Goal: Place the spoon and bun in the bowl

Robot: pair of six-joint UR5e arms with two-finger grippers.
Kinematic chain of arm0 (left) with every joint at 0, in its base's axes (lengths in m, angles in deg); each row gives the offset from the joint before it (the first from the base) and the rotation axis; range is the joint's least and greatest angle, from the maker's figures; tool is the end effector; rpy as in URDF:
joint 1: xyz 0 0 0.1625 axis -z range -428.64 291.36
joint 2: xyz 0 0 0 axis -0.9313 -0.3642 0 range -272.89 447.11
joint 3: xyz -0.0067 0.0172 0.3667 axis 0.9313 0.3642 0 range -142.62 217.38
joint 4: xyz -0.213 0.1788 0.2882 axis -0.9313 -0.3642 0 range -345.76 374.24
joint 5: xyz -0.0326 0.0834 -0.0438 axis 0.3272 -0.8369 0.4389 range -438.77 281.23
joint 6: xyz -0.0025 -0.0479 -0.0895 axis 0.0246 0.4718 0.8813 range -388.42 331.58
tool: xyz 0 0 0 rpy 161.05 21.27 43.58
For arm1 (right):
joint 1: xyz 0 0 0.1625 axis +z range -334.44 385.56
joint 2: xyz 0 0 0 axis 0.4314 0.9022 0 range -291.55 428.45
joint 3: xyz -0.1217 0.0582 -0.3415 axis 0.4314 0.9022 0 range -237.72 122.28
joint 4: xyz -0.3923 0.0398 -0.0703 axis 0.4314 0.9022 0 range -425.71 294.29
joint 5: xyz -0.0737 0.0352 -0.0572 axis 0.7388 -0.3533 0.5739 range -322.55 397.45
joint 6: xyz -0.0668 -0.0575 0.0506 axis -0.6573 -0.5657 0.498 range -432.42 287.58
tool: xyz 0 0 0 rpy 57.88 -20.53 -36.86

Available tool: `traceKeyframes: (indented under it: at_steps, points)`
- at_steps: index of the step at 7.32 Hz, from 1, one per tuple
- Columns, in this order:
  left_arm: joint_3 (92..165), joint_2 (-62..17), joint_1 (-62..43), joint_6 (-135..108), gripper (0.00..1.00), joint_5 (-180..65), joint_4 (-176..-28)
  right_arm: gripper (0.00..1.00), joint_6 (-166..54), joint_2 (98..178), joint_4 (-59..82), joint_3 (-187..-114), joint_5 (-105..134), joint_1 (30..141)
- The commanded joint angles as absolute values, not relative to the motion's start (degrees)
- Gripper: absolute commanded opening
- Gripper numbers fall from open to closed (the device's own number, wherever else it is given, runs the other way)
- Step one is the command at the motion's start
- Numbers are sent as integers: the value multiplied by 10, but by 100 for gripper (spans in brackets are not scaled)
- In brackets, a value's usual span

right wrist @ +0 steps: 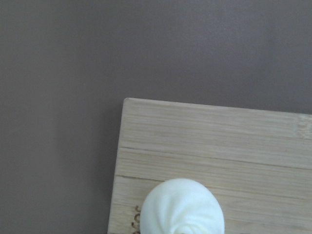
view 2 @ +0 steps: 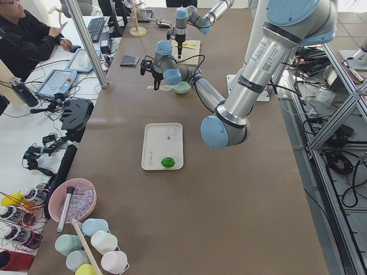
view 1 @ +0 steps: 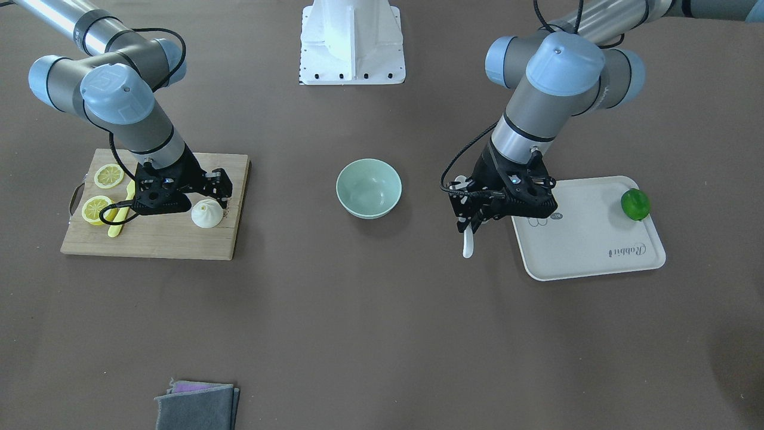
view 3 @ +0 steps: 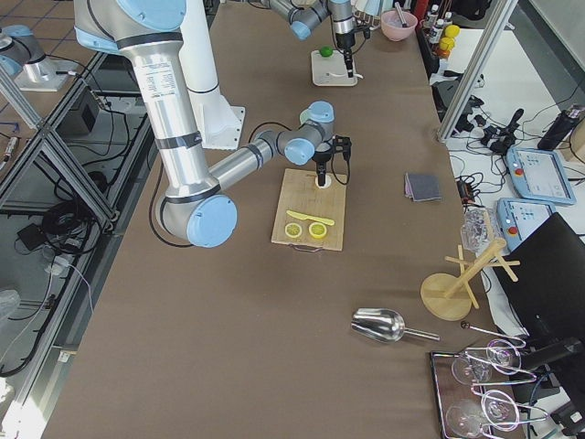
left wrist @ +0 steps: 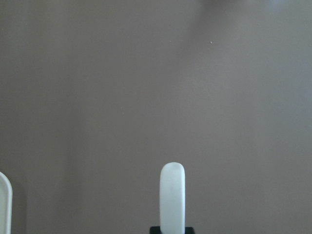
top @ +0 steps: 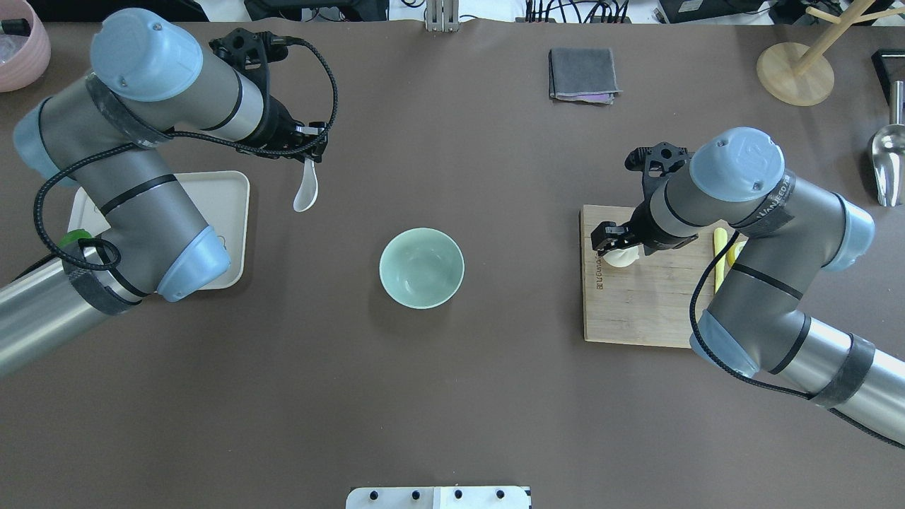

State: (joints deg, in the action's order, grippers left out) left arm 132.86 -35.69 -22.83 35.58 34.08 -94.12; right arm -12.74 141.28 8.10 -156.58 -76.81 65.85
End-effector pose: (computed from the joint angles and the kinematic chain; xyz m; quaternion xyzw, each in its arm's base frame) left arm 0.3708 -0.5160 0.2053 0.1315 0.4789 -0.0559 0.8662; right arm -0.3861 -0.4475 0.3492 0.0436 -0.4006 0.0039 0.9152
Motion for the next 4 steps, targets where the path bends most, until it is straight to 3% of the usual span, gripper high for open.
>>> traceKeyframes:
  at_steps: [1,4]
  points:
    - [1327,-361,-236,357,0,340,-941,0,-128,1413,81,-1563,-767,662]
    - [1324,-384,-258,412,0,336,-940,0,-128,1404,83,-1569,-800,691]
